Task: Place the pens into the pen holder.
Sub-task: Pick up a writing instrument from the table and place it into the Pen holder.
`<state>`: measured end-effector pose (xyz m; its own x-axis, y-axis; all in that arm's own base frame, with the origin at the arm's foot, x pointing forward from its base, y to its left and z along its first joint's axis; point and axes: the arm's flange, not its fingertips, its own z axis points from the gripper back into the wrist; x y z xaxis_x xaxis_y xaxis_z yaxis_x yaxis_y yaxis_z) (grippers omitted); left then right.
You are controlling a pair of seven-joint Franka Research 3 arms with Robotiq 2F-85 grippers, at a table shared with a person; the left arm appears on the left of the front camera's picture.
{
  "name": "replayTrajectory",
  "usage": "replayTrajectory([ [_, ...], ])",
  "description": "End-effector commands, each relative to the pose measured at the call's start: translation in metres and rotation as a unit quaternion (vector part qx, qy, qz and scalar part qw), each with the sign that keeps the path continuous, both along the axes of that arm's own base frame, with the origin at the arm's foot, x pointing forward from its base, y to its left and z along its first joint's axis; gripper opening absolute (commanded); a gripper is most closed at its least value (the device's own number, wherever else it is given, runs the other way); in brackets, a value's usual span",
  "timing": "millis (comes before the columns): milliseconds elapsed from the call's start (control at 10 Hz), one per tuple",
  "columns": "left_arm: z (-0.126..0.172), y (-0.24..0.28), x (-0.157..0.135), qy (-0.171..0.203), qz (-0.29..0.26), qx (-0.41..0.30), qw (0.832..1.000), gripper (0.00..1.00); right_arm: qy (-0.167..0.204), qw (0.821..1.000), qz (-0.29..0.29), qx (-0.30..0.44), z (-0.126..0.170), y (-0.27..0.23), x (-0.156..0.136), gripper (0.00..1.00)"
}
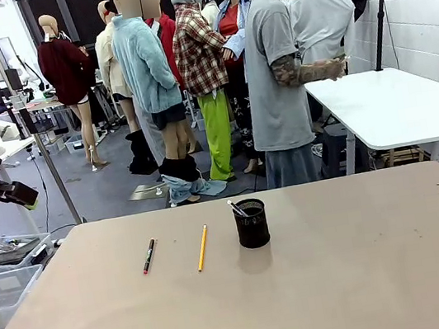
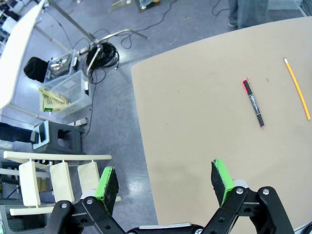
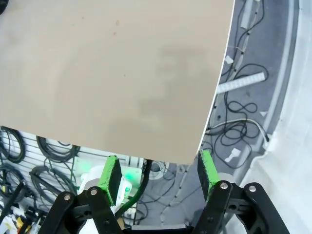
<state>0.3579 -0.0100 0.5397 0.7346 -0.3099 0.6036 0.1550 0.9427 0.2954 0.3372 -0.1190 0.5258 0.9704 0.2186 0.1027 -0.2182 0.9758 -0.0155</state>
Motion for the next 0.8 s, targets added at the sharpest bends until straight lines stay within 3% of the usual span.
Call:
replayTrajectory([
  [0,-0.001,-0.001,0.001,-0.005,0.002,0.004,1.0,1.0,0.004,1.0,0.001,-0.007,0.0,-0.003,0.004,0.79],
  [100,0.0,0.0,0.0,0.0,0.0,0.0,1.0,1.0,0.004,1.0,0.001,-0.007,0.0,-0.003,0.004,0.79],
  [200,0.001,-0.012,0.004,0.033,-0.033,0.0,0.999,1.0,0.004,1.0,0.001,-0.007,0.0,-0.003,0.004,0.79],
  [300,-0.005,-0.026,0.024,0.075,-0.04,0.009,0.996,1.0,0.004,1.0,0.001,-0.007,0.0,-0.003,0.004,0.79],
  [400,-0.013,-0.042,0.049,0.107,-0.088,-0.009,0.99,1.0,0.004,1.0,0.001,-0.007,0.0,-0.003,0.004,0.79],
  [500,-0.022,-0.058,0.074,0.13,-0.069,-0.014,0.989,1.0,0.004,1.0,0.001,-0.007,0.0,-0.003,0.004,0.79],
  [600,-0.035,-0.078,0.095,0.138,-0.077,0.0,0.987,1.0,0.004,1.0,0.001,-0.007,0.0,-0.003,0.004,0.79],
  [700,-0.05,-0.09,0.115,0.169,-0.085,0.002,0.982,1.0,0.004,1.0,0.001,-0.007,0.0,-0.003,0.004,0.79],
])
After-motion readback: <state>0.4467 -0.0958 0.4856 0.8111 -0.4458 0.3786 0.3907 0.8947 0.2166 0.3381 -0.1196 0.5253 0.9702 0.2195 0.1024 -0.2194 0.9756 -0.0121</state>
